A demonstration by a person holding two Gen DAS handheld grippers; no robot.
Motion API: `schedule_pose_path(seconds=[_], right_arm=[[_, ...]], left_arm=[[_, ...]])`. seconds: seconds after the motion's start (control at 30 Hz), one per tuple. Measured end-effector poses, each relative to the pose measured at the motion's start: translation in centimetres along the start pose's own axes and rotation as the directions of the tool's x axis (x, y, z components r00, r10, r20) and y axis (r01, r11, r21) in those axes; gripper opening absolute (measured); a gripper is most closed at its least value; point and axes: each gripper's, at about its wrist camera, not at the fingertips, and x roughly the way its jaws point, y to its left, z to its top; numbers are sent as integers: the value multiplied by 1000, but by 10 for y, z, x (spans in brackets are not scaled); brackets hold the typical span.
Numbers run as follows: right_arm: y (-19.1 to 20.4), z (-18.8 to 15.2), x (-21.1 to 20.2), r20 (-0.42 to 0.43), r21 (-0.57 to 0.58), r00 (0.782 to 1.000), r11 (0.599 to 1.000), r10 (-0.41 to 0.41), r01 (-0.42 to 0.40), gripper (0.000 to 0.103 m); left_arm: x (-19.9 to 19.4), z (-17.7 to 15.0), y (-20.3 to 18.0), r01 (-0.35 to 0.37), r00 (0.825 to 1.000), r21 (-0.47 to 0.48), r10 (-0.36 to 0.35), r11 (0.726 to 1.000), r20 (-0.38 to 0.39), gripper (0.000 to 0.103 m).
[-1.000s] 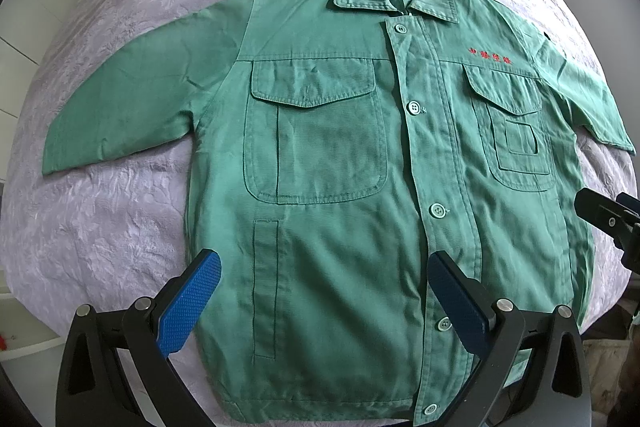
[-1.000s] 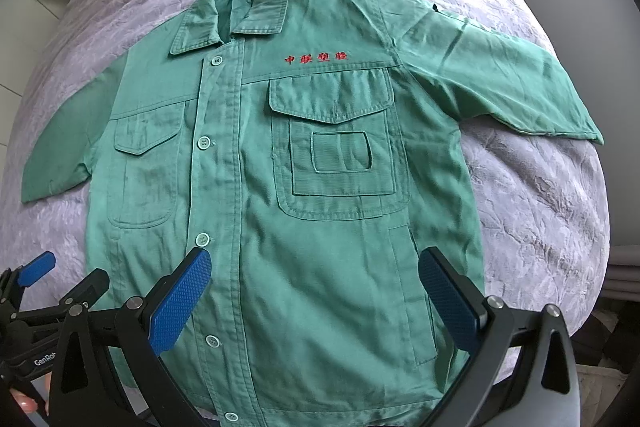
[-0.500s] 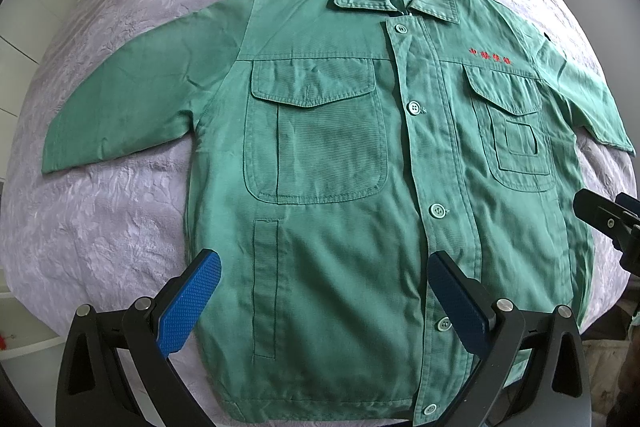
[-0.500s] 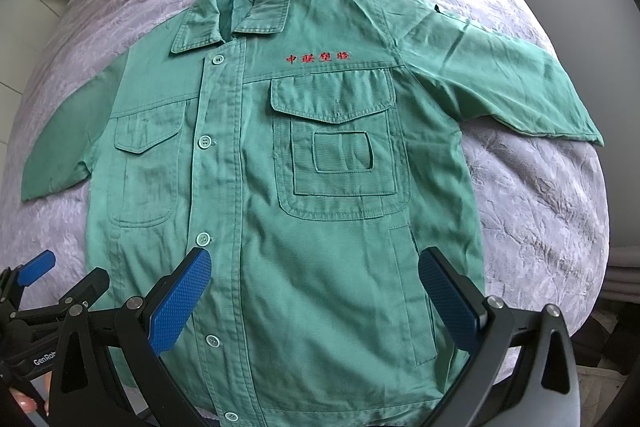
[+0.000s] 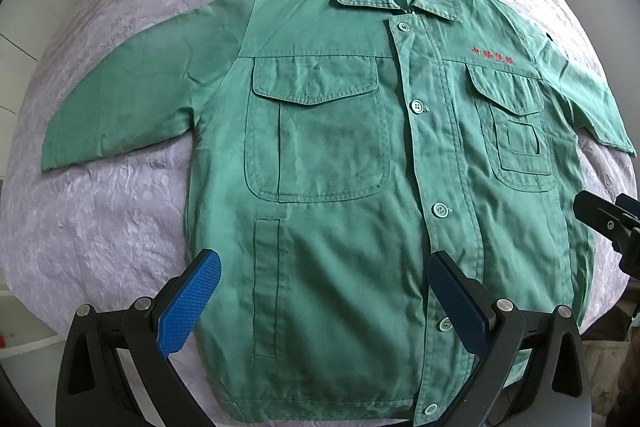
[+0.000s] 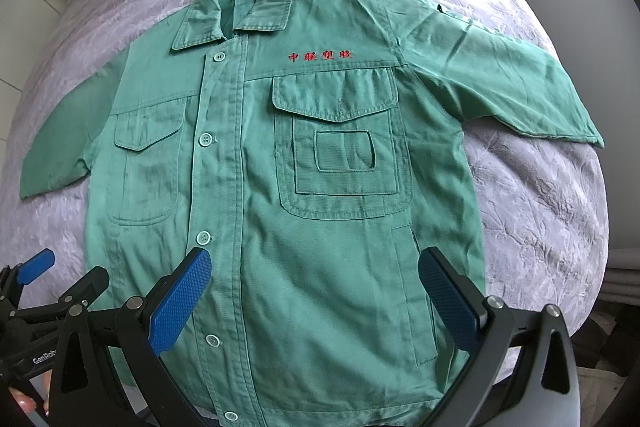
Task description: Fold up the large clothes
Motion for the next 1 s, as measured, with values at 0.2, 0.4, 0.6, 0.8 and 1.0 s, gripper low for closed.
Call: schedule_pose_path(seconds=[0.2,0.4,0.6,0.8,1.0], right_arm=[[4,0,2,-7,-5,1000,1000,-9,9,103],[6,0,2,-14,-14,1000,1000,-16,16,103],[20,-2,3,-23,-53,1000,998,-18,17,103],[51,-5,8,-16,-103,999,994,33,-34,103],[90,-4,21,-25,-106,976,970,216,-217,103]], left_arm=[[1,0,1,6,1000,-2,-6,1000,-4,103],[4,1,4,28,1000,-10,-28,1000,-9,103],[13,1,19,60,998,-45,-61,997,-18,103],[22,4,62,110,994,-129,-108,986,16,103],[39,18,154,151,986,-304,-121,941,114,103]])
